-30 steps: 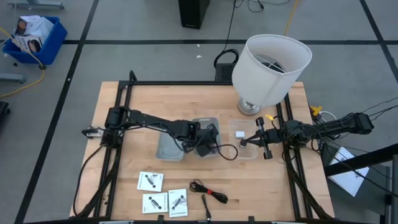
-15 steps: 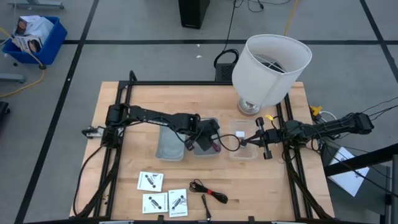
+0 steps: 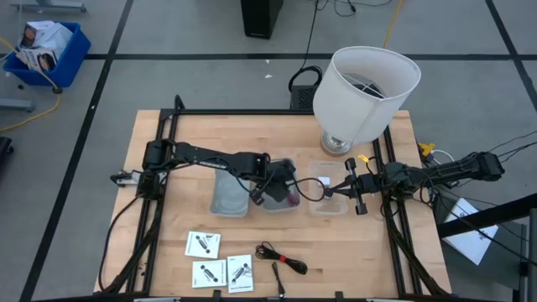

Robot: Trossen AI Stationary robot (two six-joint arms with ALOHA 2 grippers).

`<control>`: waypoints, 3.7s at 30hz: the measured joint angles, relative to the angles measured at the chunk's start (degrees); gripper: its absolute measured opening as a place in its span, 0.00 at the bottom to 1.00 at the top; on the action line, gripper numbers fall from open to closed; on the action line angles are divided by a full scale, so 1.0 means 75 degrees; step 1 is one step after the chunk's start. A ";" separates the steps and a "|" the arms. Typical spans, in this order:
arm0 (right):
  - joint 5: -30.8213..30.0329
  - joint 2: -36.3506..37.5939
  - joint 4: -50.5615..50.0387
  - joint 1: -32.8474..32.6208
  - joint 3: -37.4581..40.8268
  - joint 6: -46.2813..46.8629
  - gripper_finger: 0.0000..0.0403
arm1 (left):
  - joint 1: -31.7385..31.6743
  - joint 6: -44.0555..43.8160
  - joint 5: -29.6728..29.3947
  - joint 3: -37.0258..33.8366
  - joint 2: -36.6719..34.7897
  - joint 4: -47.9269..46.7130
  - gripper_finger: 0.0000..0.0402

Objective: Pick and place items into bin
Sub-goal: Put the pink charger cable into the right gray bin, then put the top black charger cable into the right gray bin

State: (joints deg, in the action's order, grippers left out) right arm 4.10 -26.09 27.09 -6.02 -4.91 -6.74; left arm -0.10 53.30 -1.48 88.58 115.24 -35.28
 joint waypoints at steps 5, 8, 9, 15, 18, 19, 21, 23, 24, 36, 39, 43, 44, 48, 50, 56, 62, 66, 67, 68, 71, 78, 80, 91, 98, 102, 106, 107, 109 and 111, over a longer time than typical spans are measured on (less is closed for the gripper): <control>-0.0001 0.0000 0.0001 0.0000 0.0000 0.0003 0.00 | 0.0003 0.0012 -0.0209 0.0000 -0.0002 0.0002 0.24; 0.0000 0.0000 0.0001 0.0000 0.0000 0.0003 0.00 | 0.0003 -0.0008 -0.0714 0.0000 -0.0003 0.0115 0.28; 0.0001 0.0000 0.0001 0.0000 0.0000 0.0003 0.00 | 0.0032 -0.0013 -0.0938 -0.0001 -0.0041 0.0175 0.29; -0.0001 0.0000 0.0000 -0.0003 0.0000 -0.0003 0.00 | 0.0537 -0.0166 -0.1889 -0.0012 -0.0859 0.0296 0.30; -0.0001 -0.0004 -0.0056 -0.0003 0.0000 0.0000 0.00 | 0.0904 -0.1179 -0.1700 -0.0007 -0.1284 0.0428 0.29; 0.0000 -0.0006 -0.0057 -0.0002 0.0000 0.0000 0.00 | 0.1039 -0.1743 -0.1578 -0.0004 -0.1408 0.0500 0.28; -0.0001 -0.0012 -0.0051 -0.0003 0.0000 0.0003 0.00 | 0.1296 -0.2877 -0.1269 0.0003 -0.1528 0.0597 0.27; 0.0002 -0.0012 -0.0046 -0.0002 0.0000 0.0003 0.00 | 0.1566 -0.3579 -0.0885 0.0003 -0.1583 0.0568 0.25; 0.0002 -0.0019 -0.0031 -0.0002 0.0000 0.0003 0.00 | 0.1711 -0.3813 -0.0690 0.0003 -0.1588 0.0559 0.23; 0.0011 -0.0035 0.0093 -0.0001 0.0000 0.0164 0.00 | 0.3492 -0.5215 0.0361 0.0003 -0.0405 0.2859 0.01; 0.0020 -0.0038 0.0175 -0.0003 0.0000 0.0194 0.00 | 0.3603 -0.5561 0.0070 0.0000 0.0231 0.3624 0.02; 0.0025 -0.0058 0.0184 -0.0002 0.0000 0.0271 0.00 | 0.3486 -0.6545 0.0206 -0.0009 0.0637 0.3993 0.01; 0.0027 -0.0058 0.0202 -0.0002 0.0010 0.0296 0.00 | 0.3436 -0.6863 0.0350 -0.0009 0.0685 0.4000 0.01; 0.0024 -0.0062 0.0241 -0.0001 0.0130 0.0264 0.00 | 0.3250 -0.7838 0.1016 -0.0009 0.0761 0.3715 0.04; 0.0014 -0.0063 0.0261 -0.0003 0.0149 0.0227 0.00 | 0.3218 -0.7986 0.0924 -0.0009 0.0755 0.3667 0.08; 0.0020 -0.0061 0.0307 -0.0003 0.0153 0.0289 0.00 | 0.3231 -0.8007 0.0636 -0.0006 0.0755 0.3564 0.23; 0.0025 -0.0060 0.0366 -0.0003 0.0157 0.0230 0.00 | 0.3254 -0.8389 0.0029 -0.0006 0.0755 0.3511 0.44; 0.0028 -0.0058 0.0395 0.0000 0.0160 0.0265 0.00 | 0.3329 -0.8758 -0.0160 0.0012 0.0919 0.3597 0.58; 0.0039 -0.0061 0.0391 -0.0002 0.0160 0.0301 0.00 | 0.3346 -0.8879 -0.0149 0.0010 0.0986 0.3527 0.61; 0.0046 -0.0059 0.0401 -0.0003 0.0162 0.0356 0.00 | 0.3355 -0.8974 -0.0104 0.0006 0.1082 0.3528 0.63; 0.0060 -0.0060 0.0388 -0.0003 0.0163 0.0408 0.00 | 0.3368 -0.9072 0.0077 0.0006 0.1388 0.3637 0.68; 0.0063 -0.0058 0.0364 -0.0001 0.0164 0.0414 0.00 | 0.3409 -0.8858 0.0379 0.0006 0.1840 0.3549 0.70; 0.0062 -0.0058 0.0374 0.0000 0.0166 0.0388 0.00 | 0.3401 -0.8724 0.0423 0.0015 0.1842 0.3385 0.69; 0.0061 -0.0058 0.0412 -0.0003 0.0169 0.0351 0.00 | 0.3360 -0.8525 0.0307 0.0022 0.1906 0.3112 0.32; 0.0060 -0.0058 0.0377 -0.0003 0.0172 0.0405 0.00 | 0.3331 -0.8118 0.0395 -0.0030 0.1531 0.2838 0.10; 0.0060 -0.0058 0.0356 -0.0003 0.0172 0.0404 0.00 | 0.3328 -0.7610 -0.0018 -0.0025 0.0679 0.2458 0.14; 0.0060 -0.0061 0.0356 -0.0003 0.0172 0.0396 0.00 | 0.3253 -0.6873 -0.0885 -0.0015 -0.0453 0.1517 0.11; 0.0060 -0.0061 0.0356 -0.0003 0.0172 0.0396 0.00 | 0.3212 -0.6661 -0.1151 -0.0015 -0.0745 0.1262 0.11; 0.0061 -0.0061 0.0356 -0.0002 0.0172 0.0391 0.00 | 0.3093 -0.6075 -0.1767 -0.0010 -0.1340 0.0719 0.11; 0.0062 -0.0058 0.0356 0.0000 0.0175 0.0388 0.00 | 0.2944 -0.5407 -0.2400 0.0001 -0.1828 0.0091 0.11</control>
State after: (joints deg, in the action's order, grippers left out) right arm 4.57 -26.52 29.76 -6.03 -3.60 -3.83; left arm 21.98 12.75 -19.48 88.58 101.53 -34.59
